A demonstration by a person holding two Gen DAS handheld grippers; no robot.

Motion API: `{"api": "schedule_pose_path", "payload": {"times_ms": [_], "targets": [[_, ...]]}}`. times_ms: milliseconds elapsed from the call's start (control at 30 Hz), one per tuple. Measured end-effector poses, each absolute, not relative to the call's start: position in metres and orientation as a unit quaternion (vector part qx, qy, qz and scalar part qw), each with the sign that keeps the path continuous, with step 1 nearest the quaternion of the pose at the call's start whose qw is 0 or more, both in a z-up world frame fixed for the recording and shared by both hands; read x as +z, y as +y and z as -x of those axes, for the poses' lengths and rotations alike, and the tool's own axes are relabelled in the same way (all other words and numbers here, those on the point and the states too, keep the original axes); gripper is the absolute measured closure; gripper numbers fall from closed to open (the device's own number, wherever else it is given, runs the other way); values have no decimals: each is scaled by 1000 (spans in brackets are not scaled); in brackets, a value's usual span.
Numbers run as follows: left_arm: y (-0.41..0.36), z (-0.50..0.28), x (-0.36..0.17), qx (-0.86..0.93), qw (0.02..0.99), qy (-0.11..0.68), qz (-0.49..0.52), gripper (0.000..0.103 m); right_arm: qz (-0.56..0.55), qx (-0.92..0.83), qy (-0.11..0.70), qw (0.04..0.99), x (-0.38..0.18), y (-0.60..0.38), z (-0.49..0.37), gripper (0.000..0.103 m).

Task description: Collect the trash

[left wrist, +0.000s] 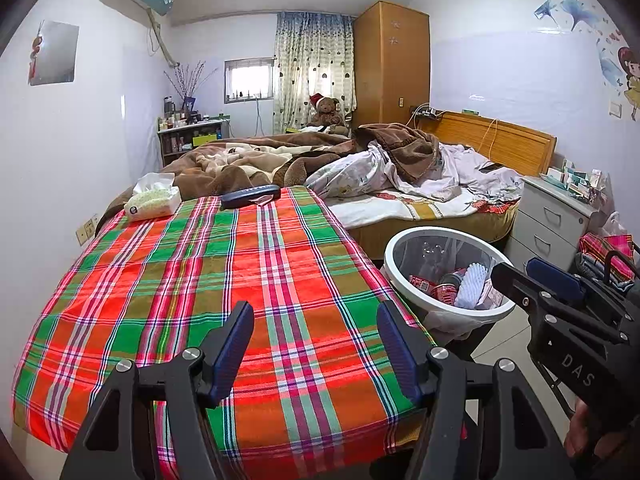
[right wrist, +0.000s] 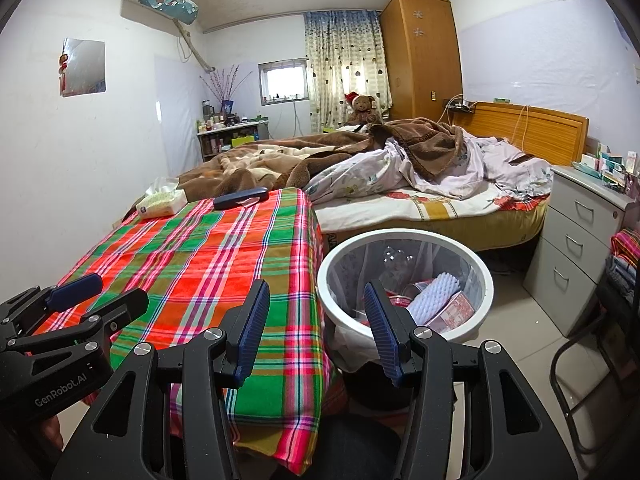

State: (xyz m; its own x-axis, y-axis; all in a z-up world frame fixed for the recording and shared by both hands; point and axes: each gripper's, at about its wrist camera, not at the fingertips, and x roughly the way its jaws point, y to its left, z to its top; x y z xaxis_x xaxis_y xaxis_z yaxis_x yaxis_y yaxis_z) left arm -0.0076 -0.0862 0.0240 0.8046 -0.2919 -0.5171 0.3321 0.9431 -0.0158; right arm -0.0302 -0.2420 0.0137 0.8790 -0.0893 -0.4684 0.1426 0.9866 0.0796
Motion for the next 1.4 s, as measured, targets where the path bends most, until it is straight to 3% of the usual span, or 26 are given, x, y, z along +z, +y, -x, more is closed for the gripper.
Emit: {"api": "schedule_pose_path", "payload": {"times_ms": [1400], "targets": [[-86, 9, 23, -165, 949, 267, -36, 39, -56, -63, 238, 968, 16, -240, 30, 52]]}}
